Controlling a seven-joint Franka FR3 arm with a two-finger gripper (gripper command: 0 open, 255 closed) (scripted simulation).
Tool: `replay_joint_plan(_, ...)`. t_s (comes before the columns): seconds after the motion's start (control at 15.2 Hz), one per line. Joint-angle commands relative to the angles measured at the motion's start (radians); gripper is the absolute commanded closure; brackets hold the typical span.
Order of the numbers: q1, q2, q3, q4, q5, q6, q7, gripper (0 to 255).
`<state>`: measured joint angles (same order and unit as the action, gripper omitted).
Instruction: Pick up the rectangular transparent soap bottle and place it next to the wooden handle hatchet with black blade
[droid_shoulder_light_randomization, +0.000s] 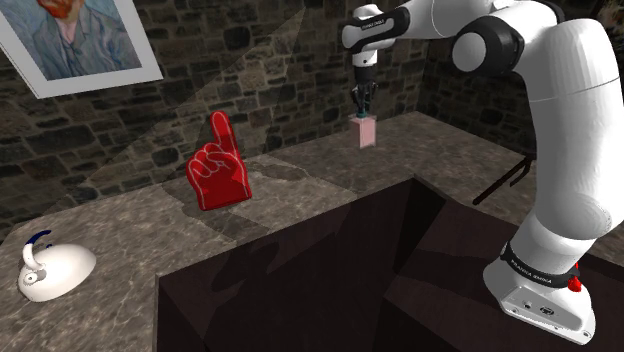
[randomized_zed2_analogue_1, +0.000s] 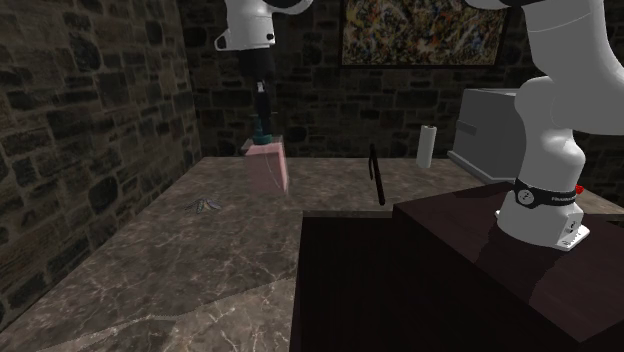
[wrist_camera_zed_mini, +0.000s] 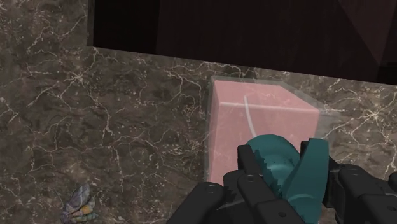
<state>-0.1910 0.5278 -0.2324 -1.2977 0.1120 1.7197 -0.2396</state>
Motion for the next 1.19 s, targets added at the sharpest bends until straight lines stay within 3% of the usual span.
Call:
replay_joint_plan(0.0, -0.001, -0.002, 0.0, 0.023, -0.001, -0.025, 0.001, 255)
replay_joint_plan(0.33, -0.005, -0.001, -0.001, 0.085, -0.001, -0.085, 0.003, 255)
replay_joint_plan(0.66, -0.014, -0.193, -0.031, -0.207, -0.036, 0.017, -0.055, 255)
replay_joint_plan(1.12, -0.048, -0.405, -0.078, -0.495, -0.093, 0.099, -0.134, 255)
